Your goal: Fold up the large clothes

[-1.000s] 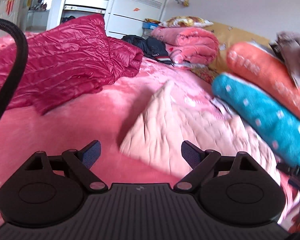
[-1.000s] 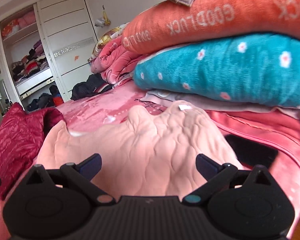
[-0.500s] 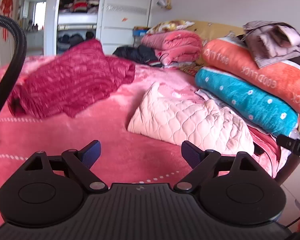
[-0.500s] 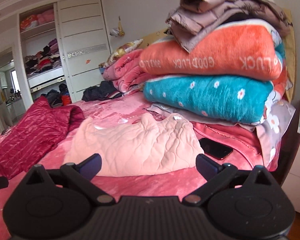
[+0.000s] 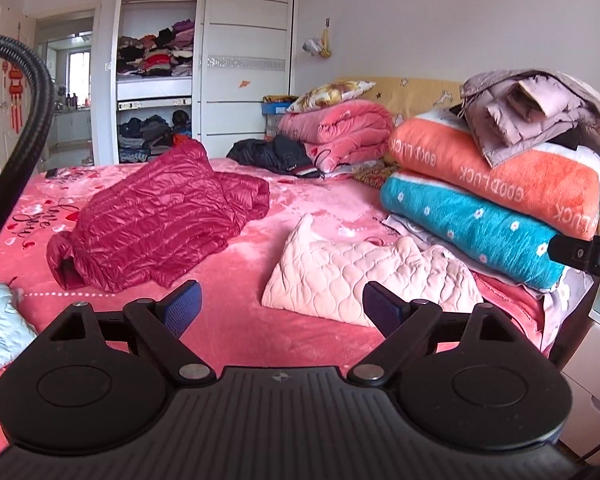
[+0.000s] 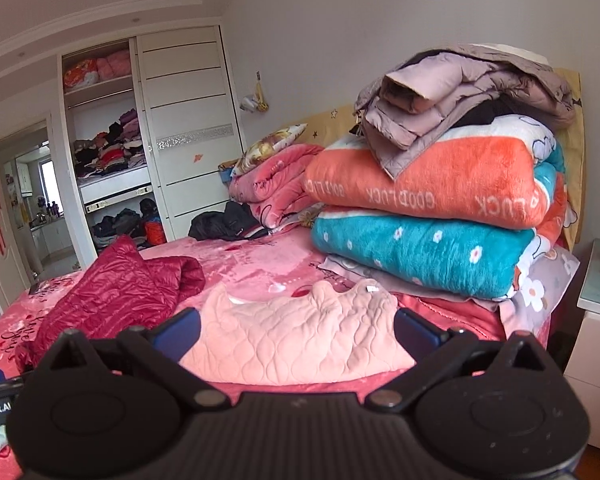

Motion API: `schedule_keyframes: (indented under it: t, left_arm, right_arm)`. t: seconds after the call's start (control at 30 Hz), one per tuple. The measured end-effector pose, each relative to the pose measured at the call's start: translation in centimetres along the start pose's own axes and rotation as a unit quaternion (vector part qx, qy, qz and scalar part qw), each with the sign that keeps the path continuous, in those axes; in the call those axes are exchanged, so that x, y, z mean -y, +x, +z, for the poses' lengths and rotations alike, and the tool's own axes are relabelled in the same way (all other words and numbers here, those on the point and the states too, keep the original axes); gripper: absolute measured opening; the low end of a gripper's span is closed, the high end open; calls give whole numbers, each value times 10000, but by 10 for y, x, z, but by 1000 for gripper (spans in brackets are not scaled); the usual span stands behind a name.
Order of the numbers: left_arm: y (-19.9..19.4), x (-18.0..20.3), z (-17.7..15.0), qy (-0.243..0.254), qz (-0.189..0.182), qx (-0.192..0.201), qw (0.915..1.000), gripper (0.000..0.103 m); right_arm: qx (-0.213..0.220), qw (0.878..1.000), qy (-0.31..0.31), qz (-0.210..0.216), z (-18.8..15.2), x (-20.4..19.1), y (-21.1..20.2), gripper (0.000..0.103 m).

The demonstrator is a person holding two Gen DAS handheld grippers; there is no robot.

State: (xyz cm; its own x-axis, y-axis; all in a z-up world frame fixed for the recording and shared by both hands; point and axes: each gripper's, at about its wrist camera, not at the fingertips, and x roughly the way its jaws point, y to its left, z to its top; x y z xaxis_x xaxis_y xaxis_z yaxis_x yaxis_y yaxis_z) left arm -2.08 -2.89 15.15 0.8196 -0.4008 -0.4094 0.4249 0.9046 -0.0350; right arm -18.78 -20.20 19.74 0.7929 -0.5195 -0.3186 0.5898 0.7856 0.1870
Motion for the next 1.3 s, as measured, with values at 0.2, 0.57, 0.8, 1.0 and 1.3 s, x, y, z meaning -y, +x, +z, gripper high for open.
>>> schedule_keyframes:
  t: [0.2, 0.57, 0.8, 1.0, 1.3]
  left_arm:
    - [-8, 2, 3, 60, 78, 110, 9999, 103]
    - [-9, 3, -2, 135, 106, 88, 9998, 103]
    - [-3, 5, -4, 156, 149, 16, 9998, 103]
    - [2, 5, -5, 113, 165, -64, 9998, 103]
    - [-1, 5, -4, 46, 123, -93, 9999, 103]
  right_arm:
    - [-5, 9999, 14, 107, 0, -7, -11, 102]
    - [-41, 10000, -35, 32, -5, -6, -14, 102]
    - [-26, 9999, -149, -6, -8, -10, -14, 102]
    - [-87, 9997, -207, -18, -10, -10, -10, 102]
    - [-91, 9995, -280, -106, -12, -11, -8, 102]
